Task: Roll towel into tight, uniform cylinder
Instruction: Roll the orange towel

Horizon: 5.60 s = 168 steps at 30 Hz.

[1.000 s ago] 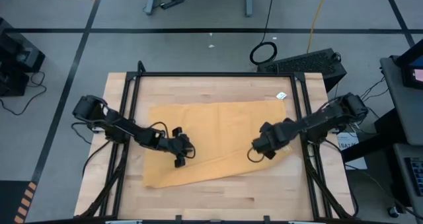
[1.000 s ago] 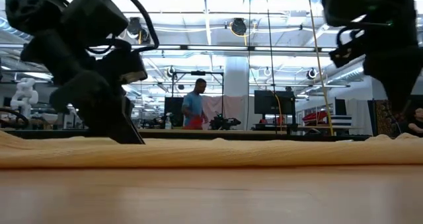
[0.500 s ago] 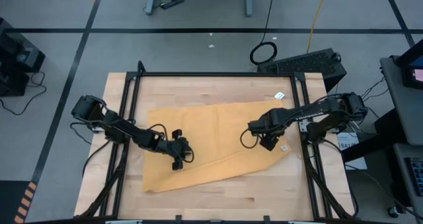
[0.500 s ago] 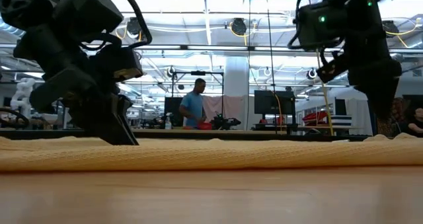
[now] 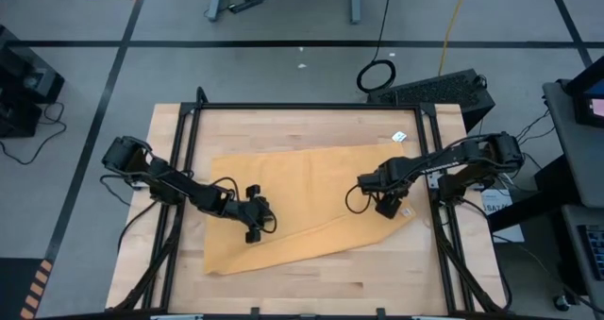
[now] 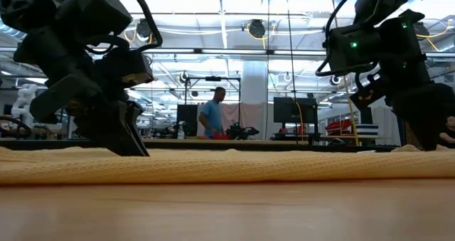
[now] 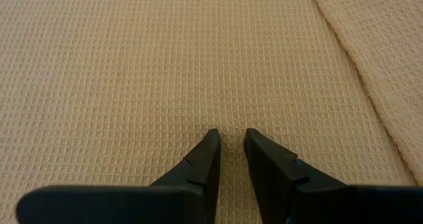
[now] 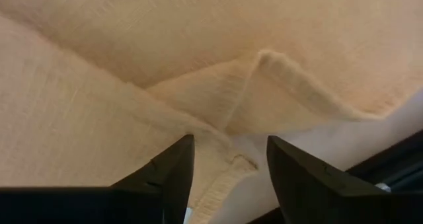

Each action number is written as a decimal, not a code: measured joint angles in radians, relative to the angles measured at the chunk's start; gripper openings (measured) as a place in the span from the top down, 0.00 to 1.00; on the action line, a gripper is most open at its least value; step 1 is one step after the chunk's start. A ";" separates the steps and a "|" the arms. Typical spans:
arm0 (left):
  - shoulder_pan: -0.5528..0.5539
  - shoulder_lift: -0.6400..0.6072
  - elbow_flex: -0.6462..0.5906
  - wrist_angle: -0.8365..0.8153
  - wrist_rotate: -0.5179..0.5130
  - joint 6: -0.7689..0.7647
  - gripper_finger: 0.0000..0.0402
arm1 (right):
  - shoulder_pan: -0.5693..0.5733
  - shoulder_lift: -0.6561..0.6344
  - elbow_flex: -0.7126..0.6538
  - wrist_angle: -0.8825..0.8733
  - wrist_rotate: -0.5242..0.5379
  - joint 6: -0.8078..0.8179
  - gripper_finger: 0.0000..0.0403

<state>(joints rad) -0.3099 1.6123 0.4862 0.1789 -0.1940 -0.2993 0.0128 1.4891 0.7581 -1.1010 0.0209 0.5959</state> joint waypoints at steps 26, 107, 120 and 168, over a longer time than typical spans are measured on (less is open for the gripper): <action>0.000 0.001 -0.001 0.004 -0.005 0.001 0.80 | 0.000 0.000 -0.051 0.005 -0.070 -0.115 0.78; -0.420 -0.365 -0.002 -0.572 -0.067 -0.734 0.42 | 0.897 0.000 0.487 -0.312 -0.124 0.715 1.00; -0.432 -0.422 0.094 -0.884 -0.099 -0.845 0.42 | 0.969 0.000 0.487 -0.345 -0.150 0.728 1.00; -0.651 -0.385 0.071 -0.805 -0.088 -1.378 0.97 | 0.972 -0.001 0.487 -0.314 -0.066 0.696 1.00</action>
<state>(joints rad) -0.9614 1.2274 0.5575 -0.6259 -0.2820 -1.6773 0.9848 1.4883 1.2453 -1.4149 -0.0452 1.2923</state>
